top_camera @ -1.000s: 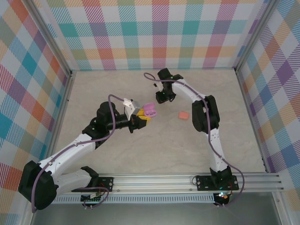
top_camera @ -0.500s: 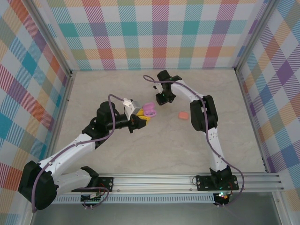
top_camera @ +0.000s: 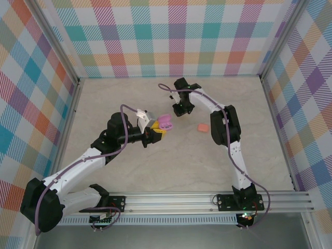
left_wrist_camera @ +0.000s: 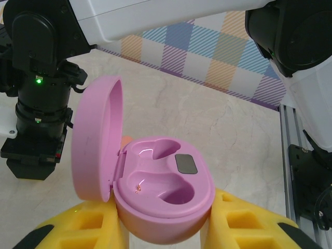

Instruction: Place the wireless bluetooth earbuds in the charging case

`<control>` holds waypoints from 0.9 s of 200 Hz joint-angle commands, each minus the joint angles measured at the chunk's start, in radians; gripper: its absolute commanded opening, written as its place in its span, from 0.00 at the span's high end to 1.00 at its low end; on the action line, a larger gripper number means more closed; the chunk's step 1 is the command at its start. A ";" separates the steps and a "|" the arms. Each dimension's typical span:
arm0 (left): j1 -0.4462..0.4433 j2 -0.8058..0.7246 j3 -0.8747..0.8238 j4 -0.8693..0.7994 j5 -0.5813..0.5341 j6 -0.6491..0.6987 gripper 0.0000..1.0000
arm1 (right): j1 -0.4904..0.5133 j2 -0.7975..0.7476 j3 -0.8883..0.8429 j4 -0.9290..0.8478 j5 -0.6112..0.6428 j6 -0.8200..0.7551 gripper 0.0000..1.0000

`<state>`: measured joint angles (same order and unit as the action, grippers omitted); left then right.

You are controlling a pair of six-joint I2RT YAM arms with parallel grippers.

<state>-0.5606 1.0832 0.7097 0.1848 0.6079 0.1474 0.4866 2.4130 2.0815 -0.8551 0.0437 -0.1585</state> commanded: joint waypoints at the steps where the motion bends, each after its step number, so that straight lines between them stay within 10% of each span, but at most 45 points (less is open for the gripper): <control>1: 0.008 -0.007 0.035 -0.001 0.004 0.011 0.86 | 0.004 0.003 0.017 -0.038 -0.035 -0.006 0.76; 180: 0.008 -0.033 0.042 -0.008 0.024 0.007 0.86 | -0.068 -0.568 -0.432 0.050 -0.362 0.166 0.79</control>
<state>-0.5606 1.0775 0.7170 0.1818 0.6113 0.1471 0.4168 1.9453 1.6966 -0.7845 -0.2401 -0.0242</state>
